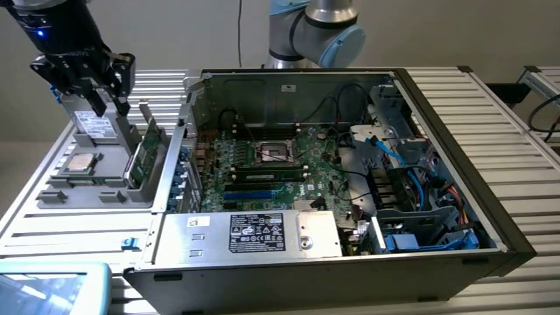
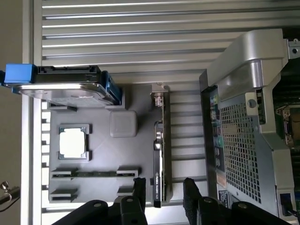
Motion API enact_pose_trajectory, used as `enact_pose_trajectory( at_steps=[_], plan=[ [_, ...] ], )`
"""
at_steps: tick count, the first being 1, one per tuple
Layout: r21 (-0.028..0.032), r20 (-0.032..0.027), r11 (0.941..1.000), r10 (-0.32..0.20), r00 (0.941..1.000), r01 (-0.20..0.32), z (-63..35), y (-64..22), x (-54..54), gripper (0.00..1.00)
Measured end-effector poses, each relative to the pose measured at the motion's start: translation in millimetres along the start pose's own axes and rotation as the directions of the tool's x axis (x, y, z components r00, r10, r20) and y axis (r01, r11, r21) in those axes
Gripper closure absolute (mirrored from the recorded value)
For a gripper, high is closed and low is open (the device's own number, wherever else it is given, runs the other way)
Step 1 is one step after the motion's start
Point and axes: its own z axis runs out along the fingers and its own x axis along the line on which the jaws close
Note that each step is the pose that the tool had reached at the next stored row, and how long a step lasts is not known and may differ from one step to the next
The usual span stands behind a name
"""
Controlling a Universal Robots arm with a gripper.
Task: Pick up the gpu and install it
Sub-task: 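Pick up the gpu and move the gpu toward the slot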
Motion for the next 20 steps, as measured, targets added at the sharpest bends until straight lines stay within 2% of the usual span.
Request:
enact_pose_trajectory(
  at_steps=[4,14,15,19,20],
  plan=[
    [0.0,0.0,1.0,0.0,1.0,0.0,7.2,-0.7,0.2,0.54],
    [0.0067,0.001,0.9999,0.015,0.9999,-0.015,25.0,3.0,1.2,0.54],
    [0.0116,0.0015,0.9998,0.015,0.9999,-0.015,26.1,4.0,1.4,0.54],
    [0.0433,0.0037,0.999,0.014,0.9999,-0.014,29.2,11.0,3.2,0.54],
    [0.0448,0.0038,0.9989,0.014,0.9999,-0.014,30.9,12.9,4.2,0.54]
  ],
)
